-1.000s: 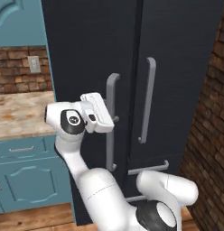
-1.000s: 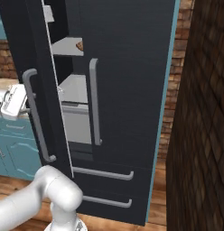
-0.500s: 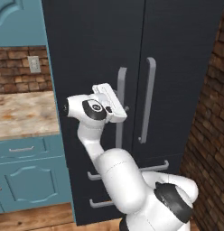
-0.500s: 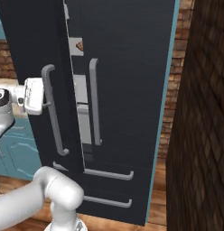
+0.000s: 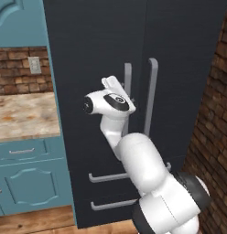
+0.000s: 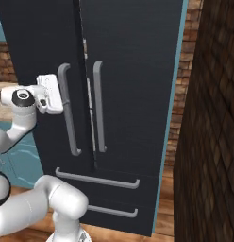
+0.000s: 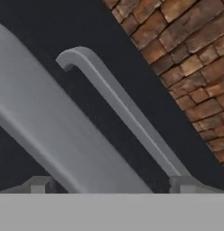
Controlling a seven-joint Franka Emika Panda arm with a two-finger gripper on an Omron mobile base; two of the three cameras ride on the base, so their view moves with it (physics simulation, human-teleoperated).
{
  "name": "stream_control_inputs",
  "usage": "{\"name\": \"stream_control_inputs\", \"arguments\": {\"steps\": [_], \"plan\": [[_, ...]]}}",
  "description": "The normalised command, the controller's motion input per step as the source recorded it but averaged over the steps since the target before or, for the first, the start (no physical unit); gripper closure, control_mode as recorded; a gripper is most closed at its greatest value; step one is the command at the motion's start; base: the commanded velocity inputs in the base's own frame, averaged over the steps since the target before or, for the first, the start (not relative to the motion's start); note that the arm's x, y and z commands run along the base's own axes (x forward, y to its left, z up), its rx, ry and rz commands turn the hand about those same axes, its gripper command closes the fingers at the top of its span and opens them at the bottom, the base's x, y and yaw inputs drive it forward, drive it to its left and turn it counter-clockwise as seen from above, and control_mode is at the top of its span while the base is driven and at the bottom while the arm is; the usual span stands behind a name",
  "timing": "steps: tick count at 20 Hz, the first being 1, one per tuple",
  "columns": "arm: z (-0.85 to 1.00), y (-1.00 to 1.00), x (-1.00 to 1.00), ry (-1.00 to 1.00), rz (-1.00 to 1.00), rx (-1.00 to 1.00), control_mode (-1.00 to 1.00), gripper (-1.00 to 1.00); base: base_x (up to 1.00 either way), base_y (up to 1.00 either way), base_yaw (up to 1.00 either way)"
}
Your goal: Place the chicken drumstick on the counter behind the older chicken drumstick on the same shelf of the fridge to maintain FIFO order. Close the fridge door when finished.
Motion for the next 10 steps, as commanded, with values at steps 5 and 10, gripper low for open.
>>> {"name": "stream_control_inputs", "arguments": {"steps": [5, 10], "plan": [[0.0, -0.14, 0.63, -0.15, 0.24, 0.1, -1.0, -1.0, 0.0, 0.0, 0.0], [0.0, -0.08, 0.7, -0.07, 0.21, 0.09, -1.0, -1.0, 0.0, 0.0, 0.0]]}}
